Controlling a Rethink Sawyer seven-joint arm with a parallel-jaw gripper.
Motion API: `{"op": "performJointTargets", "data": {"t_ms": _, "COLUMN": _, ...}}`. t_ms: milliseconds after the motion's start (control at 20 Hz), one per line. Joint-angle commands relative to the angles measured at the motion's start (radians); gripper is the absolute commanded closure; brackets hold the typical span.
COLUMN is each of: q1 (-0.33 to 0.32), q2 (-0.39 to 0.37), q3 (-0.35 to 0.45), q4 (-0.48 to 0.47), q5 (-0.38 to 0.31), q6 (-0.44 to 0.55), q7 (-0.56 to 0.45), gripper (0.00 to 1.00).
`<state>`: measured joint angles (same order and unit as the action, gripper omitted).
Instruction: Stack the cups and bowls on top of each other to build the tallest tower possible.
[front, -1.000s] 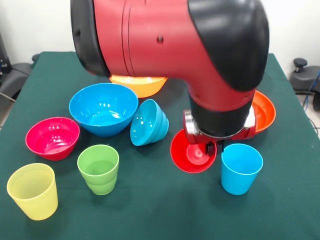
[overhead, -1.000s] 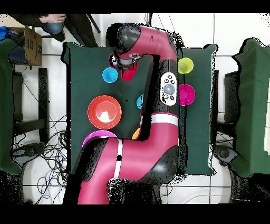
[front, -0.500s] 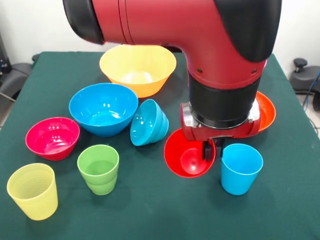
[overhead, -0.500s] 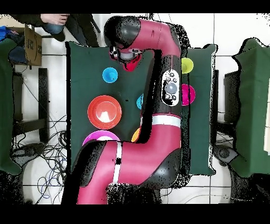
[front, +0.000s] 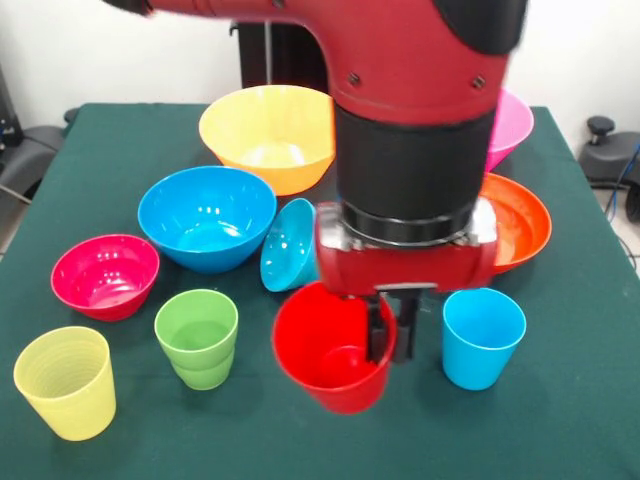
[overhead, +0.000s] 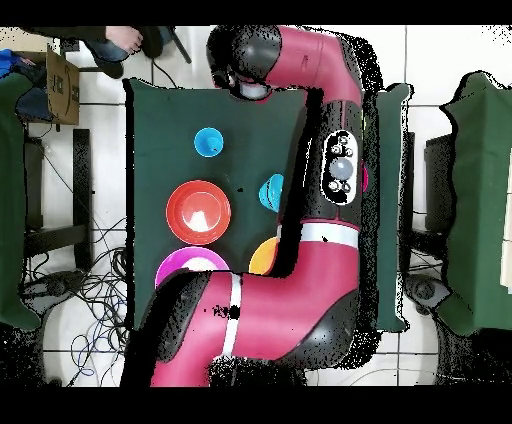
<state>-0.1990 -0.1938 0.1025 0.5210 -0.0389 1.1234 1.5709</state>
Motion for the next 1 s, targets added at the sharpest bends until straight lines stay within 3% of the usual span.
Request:
{"op": "performJointTargets", "data": {"t_ms": 50, "q1": -0.089, "q2": -0.115, "q3": 0.076, "q4": 0.248, "q5": -0.045, "q6": -0.096, "q7": -0.364, "gripper": 1.00}}
{"op": "performJointTargets", "data": {"t_ms": 250, "q1": -0.136, "q2": -0.176, "q3": 0.082, "q4": 0.343, "q5": -0.047, "q6": -0.123, "q7": -0.382, "gripper": 1.00}}
{"op": "performJointTargets", "data": {"t_ms": 700, "q1": -0.165, "q2": -0.214, "q3": 0.078, "q4": 0.383, "q5": -0.090, "q6": -0.072, "q7": -0.336, "gripper": 1.00}}
{"op": "performJointTargets", "data": {"t_ms": 1000, "q1": -0.170, "q2": -0.264, "q3": 0.066, "q4": 0.465, "q5": -0.100, "q6": -0.073, "q7": -0.284, "gripper": 1.00}}
